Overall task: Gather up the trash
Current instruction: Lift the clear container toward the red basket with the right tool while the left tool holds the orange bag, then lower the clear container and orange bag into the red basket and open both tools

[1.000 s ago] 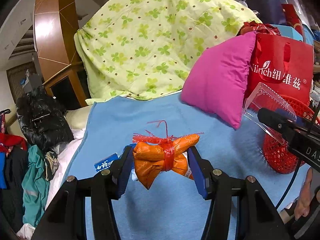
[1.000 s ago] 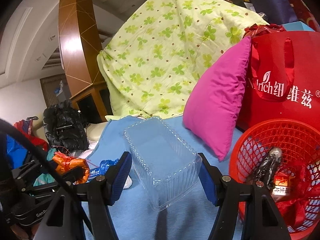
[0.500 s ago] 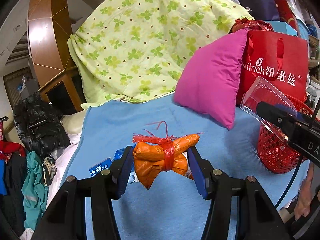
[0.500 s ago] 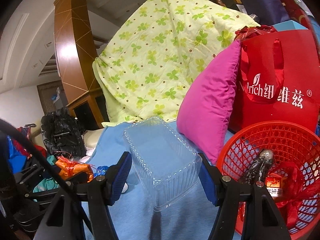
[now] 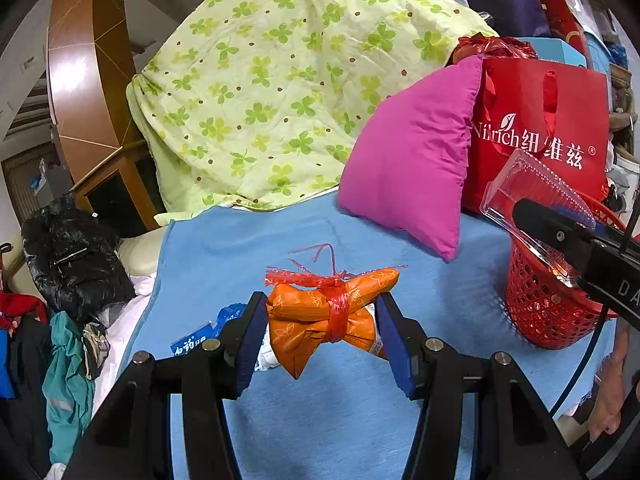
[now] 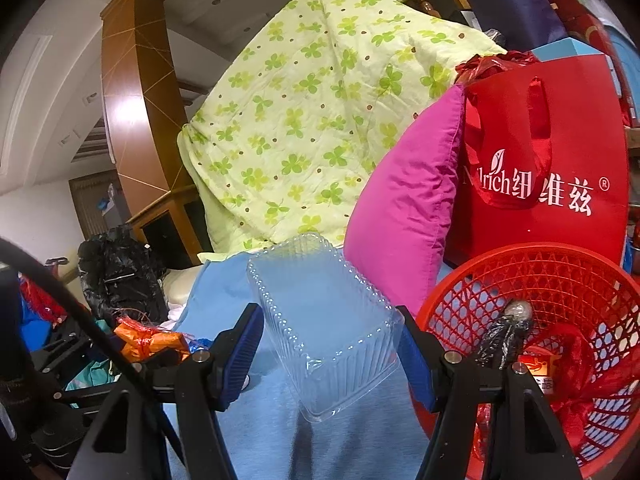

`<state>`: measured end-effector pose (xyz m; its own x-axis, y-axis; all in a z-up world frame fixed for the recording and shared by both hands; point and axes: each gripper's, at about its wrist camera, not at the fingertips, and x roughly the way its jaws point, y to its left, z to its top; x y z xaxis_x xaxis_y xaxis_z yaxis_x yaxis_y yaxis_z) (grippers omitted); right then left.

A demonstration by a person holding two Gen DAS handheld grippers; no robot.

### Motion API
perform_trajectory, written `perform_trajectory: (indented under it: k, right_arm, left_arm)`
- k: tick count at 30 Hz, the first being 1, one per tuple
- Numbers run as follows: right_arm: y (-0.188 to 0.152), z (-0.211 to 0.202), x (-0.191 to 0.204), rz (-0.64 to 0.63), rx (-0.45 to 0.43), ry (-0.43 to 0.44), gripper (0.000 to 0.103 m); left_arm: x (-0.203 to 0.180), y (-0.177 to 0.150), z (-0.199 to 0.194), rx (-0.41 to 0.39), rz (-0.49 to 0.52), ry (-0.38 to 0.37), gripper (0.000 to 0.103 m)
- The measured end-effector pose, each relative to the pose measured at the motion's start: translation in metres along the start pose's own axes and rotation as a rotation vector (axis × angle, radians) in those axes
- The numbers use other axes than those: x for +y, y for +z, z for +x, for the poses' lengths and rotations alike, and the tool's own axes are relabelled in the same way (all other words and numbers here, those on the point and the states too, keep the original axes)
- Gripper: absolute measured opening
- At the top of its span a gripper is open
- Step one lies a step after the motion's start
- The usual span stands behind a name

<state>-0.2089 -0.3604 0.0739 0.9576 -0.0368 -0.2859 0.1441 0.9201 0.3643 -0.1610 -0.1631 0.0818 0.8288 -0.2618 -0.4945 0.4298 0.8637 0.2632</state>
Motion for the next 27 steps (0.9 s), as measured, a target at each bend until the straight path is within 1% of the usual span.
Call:
perform_trajectory:
  k: [27]
  right_arm:
    - [0.005, -0.012, -0.026, 0.049, -0.022, -0.056, 0.069]
  left_arm:
    - [-0.024, 0.013, 0.001, -0.017, 0.031, -0.046, 0.057]
